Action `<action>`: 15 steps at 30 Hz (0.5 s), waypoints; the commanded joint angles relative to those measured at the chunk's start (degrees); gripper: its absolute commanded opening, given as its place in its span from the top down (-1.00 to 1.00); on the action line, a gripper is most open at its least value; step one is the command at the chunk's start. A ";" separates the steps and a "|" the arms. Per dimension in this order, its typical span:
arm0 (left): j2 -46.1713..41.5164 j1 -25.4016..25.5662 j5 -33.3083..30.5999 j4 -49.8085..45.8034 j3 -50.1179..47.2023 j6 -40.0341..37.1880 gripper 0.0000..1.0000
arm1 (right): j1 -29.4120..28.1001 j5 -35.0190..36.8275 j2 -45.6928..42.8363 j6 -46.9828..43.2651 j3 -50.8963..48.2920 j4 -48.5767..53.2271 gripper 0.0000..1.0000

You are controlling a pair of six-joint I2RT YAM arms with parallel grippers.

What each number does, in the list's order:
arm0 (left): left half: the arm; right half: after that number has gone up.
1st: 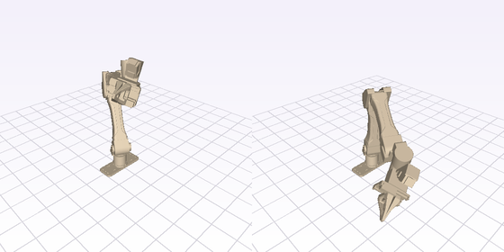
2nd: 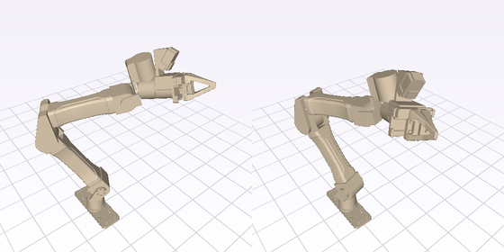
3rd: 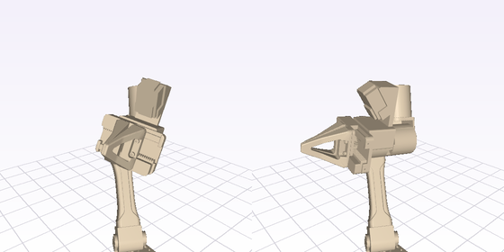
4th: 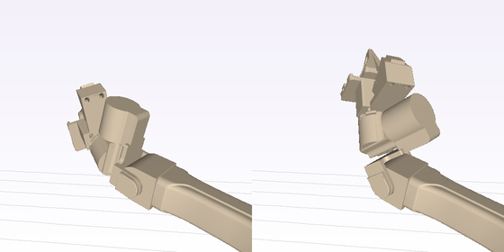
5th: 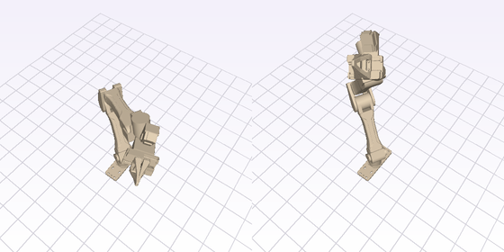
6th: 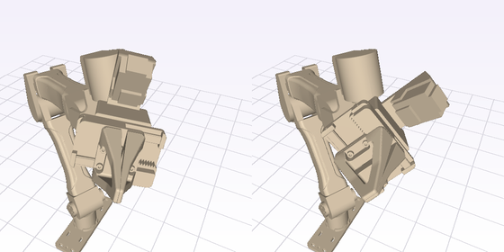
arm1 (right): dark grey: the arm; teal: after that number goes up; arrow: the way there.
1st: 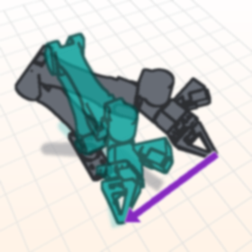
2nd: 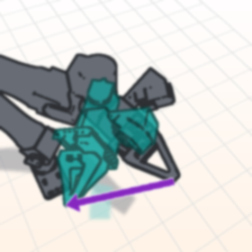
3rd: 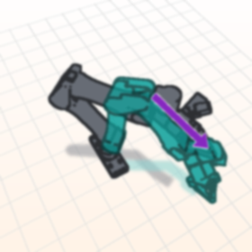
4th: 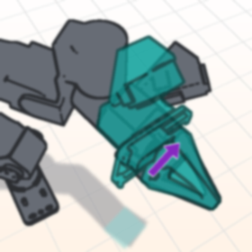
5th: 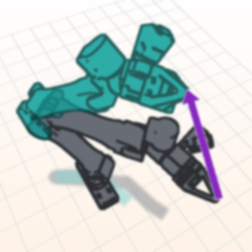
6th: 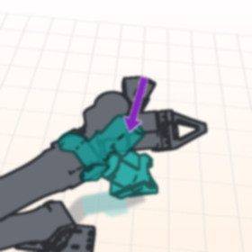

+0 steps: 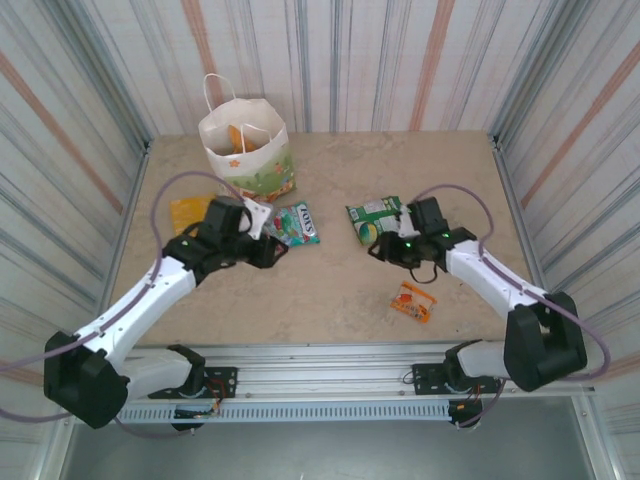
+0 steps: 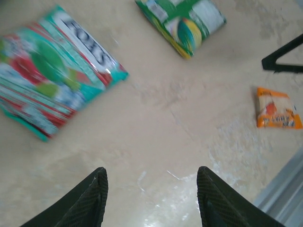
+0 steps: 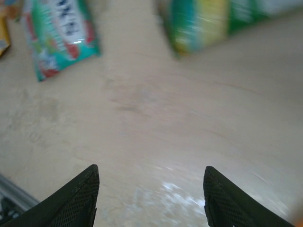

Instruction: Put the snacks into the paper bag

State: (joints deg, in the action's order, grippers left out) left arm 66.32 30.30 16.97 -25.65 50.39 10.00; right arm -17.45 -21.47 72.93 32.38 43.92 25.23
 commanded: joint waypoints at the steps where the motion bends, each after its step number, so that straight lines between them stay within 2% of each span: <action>1: 2.01 3.98 0.04 9.34 -4.41 6.47 -0.08 | 5.18 -0.02 -6.39 5.68 -5.60 8.54 -0.20; 6: 7.45 8.28 0.82 15.67 -7.46 9.85 -0.08 | 14.76 1.90 -16.73 10.13 -11.46 16.43 -0.35; 9: 10.73 9.07 1.12 16.37 -6.57 10.98 -0.07 | 16.94 4.20 -21.78 10.61 -12.76 20.33 -0.42; 12: 12.86 9.50 2.08 17.53 -5.44 11.35 -0.05 | 18.05 9.19 -22.64 13.57 -12.94 24.26 -0.48; 15: 14.15 9.84 2.77 18.08 -4.47 11.01 -0.04 | 18.16 9.32 -19.70 14.20 -12.85 24.06 -0.50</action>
State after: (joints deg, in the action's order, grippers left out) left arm 79.75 39.53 18.28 -10.11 43.72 19.92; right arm 0.38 -15.09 51.13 43.53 31.90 45.28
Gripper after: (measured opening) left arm 0.521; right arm 0.748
